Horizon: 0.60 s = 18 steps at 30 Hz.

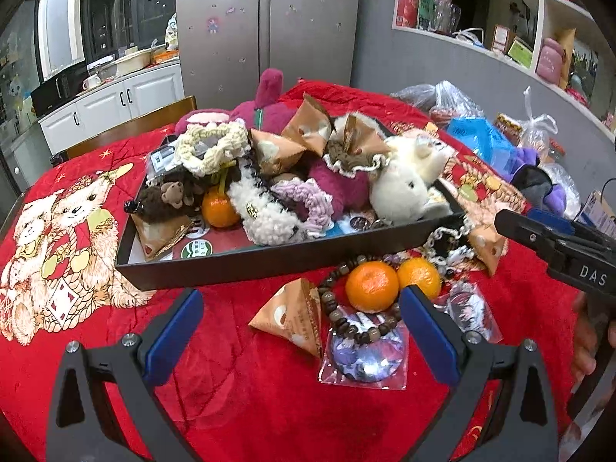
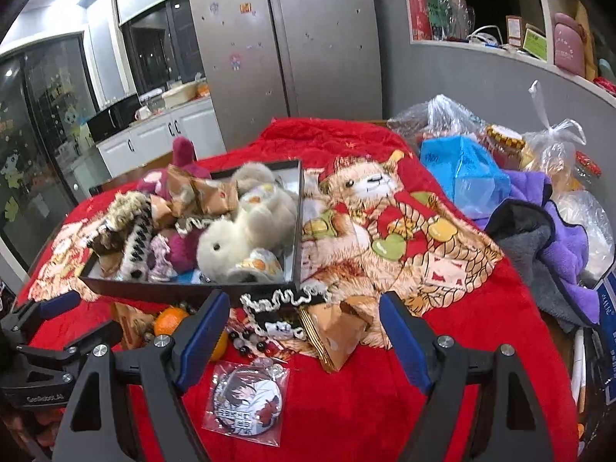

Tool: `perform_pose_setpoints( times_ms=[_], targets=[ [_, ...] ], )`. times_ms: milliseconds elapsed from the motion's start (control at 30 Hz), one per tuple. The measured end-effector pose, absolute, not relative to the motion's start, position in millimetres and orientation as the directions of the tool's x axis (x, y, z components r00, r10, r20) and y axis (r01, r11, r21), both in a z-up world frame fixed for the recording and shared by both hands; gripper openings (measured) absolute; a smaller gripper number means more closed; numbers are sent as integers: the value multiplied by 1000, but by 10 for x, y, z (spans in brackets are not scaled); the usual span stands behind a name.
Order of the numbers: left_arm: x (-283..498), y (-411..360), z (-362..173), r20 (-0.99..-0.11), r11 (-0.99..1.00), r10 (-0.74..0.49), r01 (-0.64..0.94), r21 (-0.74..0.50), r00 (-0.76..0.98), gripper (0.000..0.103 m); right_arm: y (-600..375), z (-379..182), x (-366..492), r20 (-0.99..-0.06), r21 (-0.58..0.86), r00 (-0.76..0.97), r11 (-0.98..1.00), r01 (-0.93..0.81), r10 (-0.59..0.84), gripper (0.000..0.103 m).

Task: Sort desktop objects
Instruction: 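Grasp a brown triangular snack packet with each tool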

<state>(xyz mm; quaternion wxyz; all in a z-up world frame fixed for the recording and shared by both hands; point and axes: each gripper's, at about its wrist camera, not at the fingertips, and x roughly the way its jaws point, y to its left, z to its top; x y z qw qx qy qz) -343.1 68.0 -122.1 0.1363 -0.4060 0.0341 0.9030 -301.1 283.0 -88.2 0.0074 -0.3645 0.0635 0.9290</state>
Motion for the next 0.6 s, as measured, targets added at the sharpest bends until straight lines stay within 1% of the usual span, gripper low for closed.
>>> perform_pose_setpoints(
  times_ms=[267,400,533,600],
  targets=[
    [-3574,622,-1495,-785,-965,197,-257,-50,-587,102,2874,-1129,-3149,-732,105,-681,-991,-80,-23,82],
    [-3625,624,-1666,-794,-966,174,-256,-24,-582,103,2884,-1259,-3217,-758,89,-652,-992,-86,-11,82],
    [-3703,513,-1760,-802,-964,230,-244,-109,-551,103,2905,-1462,-3316,-793,93,-609,-991,-98,-14,82],
    [-3717,491,-1769,-800,-965,230,-238,-113,-554,103,2894,-1526,-3344,-797,89,-603,-992,-91,-17,82]
  ],
)
